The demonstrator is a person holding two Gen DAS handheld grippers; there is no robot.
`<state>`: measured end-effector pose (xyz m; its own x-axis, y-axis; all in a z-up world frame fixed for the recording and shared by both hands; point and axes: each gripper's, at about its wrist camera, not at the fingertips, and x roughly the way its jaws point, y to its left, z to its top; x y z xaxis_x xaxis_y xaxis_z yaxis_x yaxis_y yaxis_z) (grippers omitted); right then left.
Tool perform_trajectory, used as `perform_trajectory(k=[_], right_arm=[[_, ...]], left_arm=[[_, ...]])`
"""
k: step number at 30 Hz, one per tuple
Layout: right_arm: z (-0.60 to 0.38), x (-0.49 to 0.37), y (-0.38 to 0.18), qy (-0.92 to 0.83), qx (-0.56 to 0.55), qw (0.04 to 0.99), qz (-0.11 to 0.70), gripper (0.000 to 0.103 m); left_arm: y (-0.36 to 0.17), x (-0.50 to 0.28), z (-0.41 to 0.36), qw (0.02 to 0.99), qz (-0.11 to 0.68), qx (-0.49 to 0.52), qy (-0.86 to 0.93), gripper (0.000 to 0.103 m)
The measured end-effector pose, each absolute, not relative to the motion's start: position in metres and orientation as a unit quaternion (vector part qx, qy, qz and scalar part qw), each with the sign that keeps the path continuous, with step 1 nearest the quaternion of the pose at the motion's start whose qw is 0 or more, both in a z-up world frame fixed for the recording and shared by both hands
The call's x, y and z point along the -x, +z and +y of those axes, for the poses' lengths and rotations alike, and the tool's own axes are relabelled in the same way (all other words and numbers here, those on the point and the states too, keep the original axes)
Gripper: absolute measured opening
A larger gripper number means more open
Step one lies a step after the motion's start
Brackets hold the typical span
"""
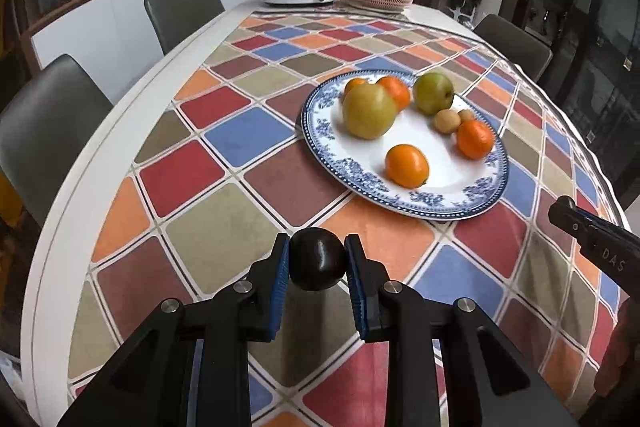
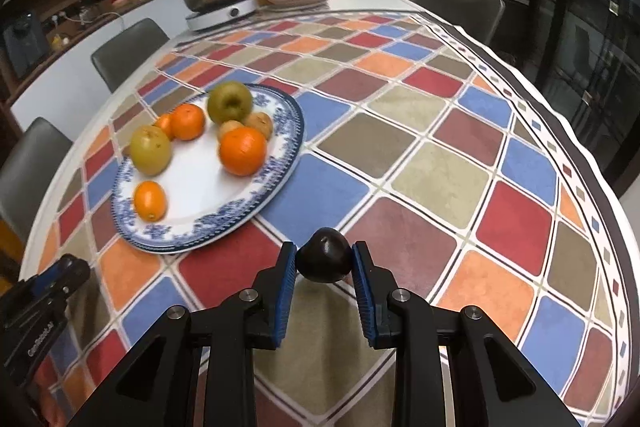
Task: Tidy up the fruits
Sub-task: 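Grasp a dark plum with the left tool while the right tool grasps another plum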
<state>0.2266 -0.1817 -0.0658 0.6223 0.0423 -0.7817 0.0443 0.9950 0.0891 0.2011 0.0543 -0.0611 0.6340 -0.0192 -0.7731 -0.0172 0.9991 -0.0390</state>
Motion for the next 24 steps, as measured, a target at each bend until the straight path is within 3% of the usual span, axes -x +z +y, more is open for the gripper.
perform_trajectory(k=[24], right_arm=[[-0.161, -0.195, -0.004, 0.116, -0.033, 0.919, 0.377, 0.029]], left_arm=[[-0.003, -0.172, 0.036, 0.927, 0.373, -0.002, -0.039, 0.028]])
